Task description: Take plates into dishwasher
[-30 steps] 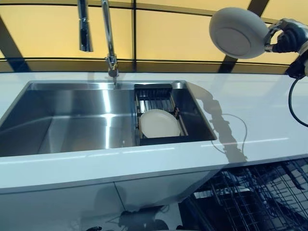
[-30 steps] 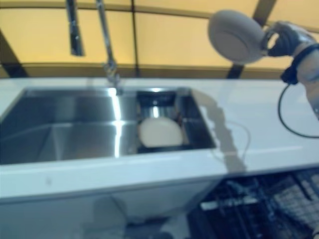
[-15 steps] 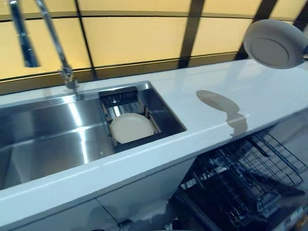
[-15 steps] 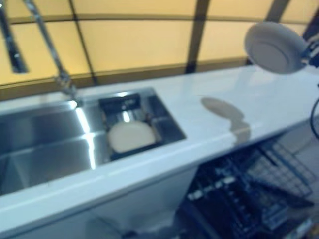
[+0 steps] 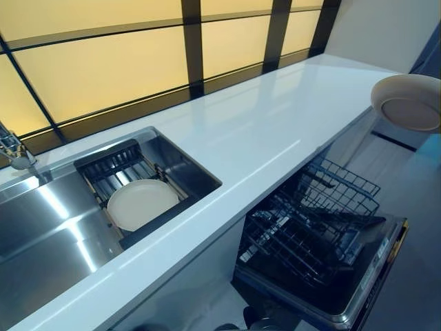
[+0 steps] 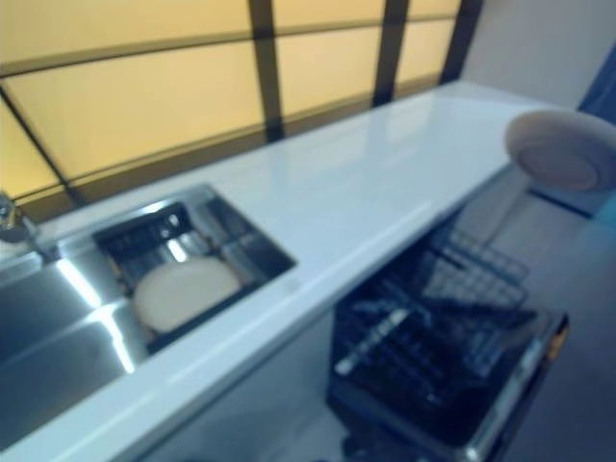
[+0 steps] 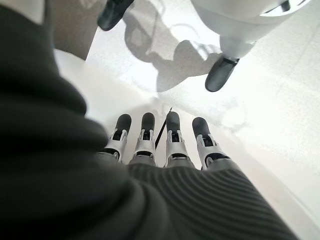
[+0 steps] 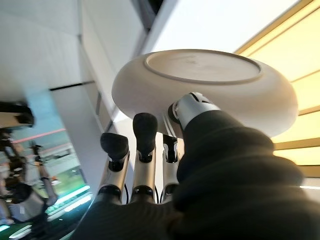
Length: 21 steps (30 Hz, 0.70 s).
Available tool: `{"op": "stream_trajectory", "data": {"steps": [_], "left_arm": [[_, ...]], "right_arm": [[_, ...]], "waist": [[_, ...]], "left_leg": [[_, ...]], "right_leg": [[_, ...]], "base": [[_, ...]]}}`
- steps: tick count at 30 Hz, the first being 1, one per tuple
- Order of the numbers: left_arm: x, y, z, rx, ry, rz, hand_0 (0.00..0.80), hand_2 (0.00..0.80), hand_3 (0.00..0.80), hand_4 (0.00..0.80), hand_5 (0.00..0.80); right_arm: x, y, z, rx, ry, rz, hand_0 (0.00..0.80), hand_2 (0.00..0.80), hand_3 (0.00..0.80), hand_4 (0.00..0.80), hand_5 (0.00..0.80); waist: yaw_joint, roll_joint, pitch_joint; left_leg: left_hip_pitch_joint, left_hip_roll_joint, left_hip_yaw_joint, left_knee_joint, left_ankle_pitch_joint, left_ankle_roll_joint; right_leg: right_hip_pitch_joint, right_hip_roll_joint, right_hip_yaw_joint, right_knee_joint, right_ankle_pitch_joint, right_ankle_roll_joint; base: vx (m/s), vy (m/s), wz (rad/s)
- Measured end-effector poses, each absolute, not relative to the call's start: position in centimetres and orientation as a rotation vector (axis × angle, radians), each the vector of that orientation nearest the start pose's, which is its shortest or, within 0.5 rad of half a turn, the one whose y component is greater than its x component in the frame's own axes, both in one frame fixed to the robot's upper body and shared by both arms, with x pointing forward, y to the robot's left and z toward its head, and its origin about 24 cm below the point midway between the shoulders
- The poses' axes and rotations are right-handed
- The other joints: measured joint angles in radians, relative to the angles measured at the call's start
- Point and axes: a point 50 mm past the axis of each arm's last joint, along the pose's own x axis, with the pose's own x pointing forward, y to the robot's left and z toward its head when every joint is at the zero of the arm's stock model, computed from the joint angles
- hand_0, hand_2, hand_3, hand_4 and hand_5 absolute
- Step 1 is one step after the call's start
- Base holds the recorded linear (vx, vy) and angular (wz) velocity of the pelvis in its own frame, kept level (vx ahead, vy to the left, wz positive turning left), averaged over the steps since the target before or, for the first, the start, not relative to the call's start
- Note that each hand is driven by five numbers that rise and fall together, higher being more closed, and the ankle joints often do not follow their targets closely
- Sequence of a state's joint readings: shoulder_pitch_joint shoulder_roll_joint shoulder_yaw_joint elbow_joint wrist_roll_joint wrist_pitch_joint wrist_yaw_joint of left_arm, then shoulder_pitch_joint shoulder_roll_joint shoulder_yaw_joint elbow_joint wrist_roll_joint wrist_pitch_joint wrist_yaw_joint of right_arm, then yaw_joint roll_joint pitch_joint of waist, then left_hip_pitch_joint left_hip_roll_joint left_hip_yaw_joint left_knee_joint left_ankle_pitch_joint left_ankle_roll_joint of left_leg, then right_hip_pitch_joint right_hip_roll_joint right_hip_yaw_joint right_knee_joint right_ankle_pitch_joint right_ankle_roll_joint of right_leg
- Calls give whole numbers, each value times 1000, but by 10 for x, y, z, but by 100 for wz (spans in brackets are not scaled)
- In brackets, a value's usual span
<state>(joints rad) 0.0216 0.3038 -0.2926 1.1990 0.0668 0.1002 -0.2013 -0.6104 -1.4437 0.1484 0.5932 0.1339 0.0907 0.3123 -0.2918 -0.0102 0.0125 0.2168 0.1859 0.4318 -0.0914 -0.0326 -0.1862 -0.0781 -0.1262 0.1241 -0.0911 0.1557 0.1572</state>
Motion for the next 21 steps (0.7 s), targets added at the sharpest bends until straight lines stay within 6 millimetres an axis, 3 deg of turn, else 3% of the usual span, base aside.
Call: {"op": "stream_trajectory", "data": {"steps": [12, 21], "left_arm": [[76, 235, -163, 393, 1382, -292, 0, 0, 0, 0, 0], [79, 232, -163, 385, 1375, -304, 0, 0, 0, 0, 0]], "right_arm": [[251, -431, 275, -1102, 279, -289, 800, 800, 800, 800, 800], [253, -429, 262, -1081, 315, -221, 800, 800, 800, 800, 800]], "waist": [[-45, 4, 53], [-46, 6, 67]], "left_leg": [[2, -1, 7, 0, -3, 0], [0, -1, 8, 0, -4, 1]], "right_leg": [[-4, 2, 7, 0, 1, 1], [-7, 2, 7, 0, 1, 1]], "base": [[3, -6, -1], [0, 0, 0]]}}
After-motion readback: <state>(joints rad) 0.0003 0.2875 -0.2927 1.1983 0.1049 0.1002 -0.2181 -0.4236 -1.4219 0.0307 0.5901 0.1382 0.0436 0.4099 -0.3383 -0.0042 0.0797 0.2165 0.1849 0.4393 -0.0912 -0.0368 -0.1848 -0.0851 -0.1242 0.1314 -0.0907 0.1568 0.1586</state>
